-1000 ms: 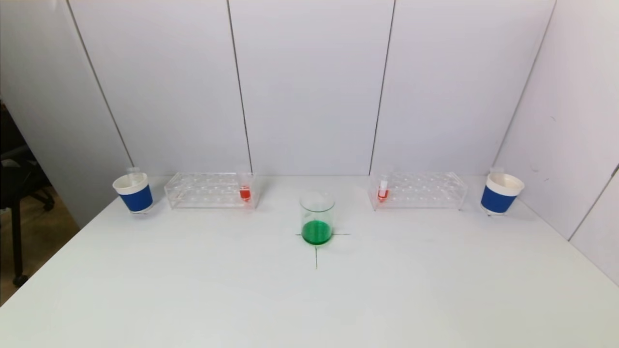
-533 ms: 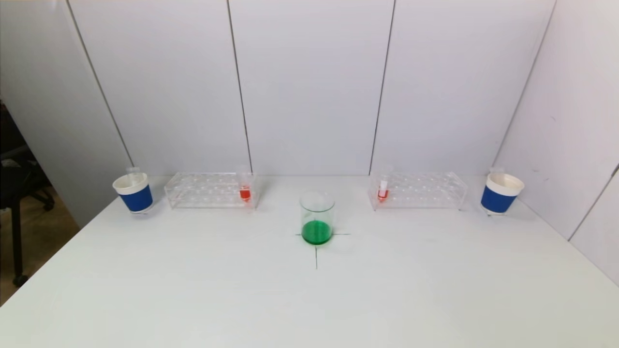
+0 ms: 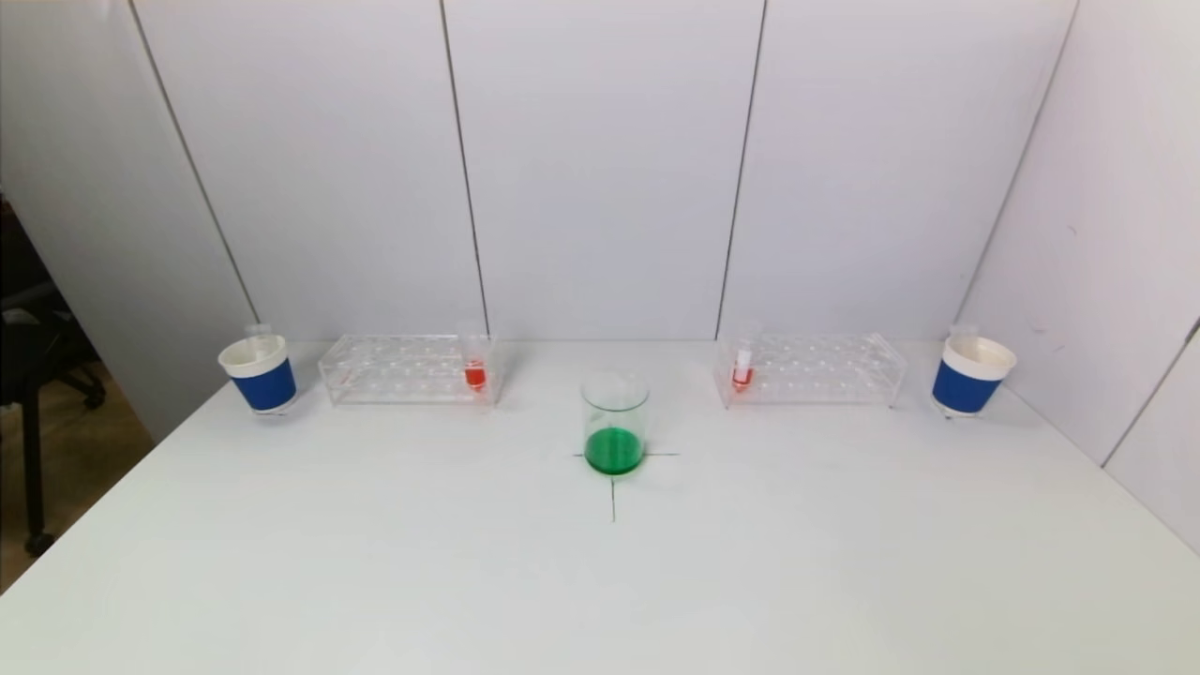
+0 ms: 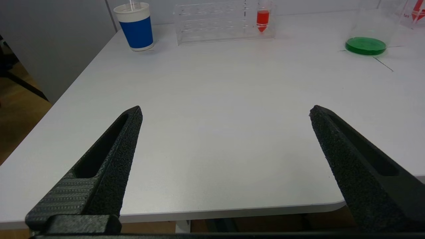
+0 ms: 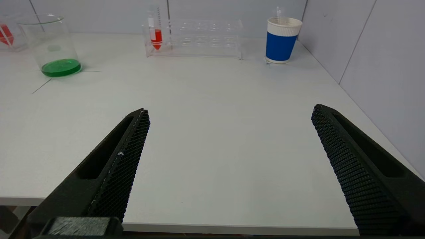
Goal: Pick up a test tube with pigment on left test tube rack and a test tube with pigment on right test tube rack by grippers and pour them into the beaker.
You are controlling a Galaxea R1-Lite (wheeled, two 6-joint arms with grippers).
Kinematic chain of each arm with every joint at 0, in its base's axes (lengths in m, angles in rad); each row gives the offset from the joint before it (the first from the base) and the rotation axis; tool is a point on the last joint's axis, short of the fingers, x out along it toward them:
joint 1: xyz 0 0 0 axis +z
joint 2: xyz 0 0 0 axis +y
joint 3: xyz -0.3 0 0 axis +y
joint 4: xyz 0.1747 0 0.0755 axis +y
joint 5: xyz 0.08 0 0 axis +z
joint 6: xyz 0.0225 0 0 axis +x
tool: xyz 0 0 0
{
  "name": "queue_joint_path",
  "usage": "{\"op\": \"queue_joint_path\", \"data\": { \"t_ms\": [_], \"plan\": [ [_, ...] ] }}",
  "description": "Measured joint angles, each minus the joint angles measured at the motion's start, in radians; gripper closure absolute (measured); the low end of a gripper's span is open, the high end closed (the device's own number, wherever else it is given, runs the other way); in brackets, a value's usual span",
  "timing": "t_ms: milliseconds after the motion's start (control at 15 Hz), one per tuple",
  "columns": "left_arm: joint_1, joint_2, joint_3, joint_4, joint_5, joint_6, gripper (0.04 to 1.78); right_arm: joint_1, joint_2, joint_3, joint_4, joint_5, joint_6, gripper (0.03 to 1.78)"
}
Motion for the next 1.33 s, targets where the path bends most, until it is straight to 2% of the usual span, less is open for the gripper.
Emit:
{"op": "queue_joint_path", "data": {
  "t_ms": [1333],
  "plan": [
    [0.000, 0.000, 0.000, 0.000, 0.000, 0.000, 0.06, 0.000, 0.000, 0.000, 0.000, 0.000, 0.000, 0.04]
  ]
}}
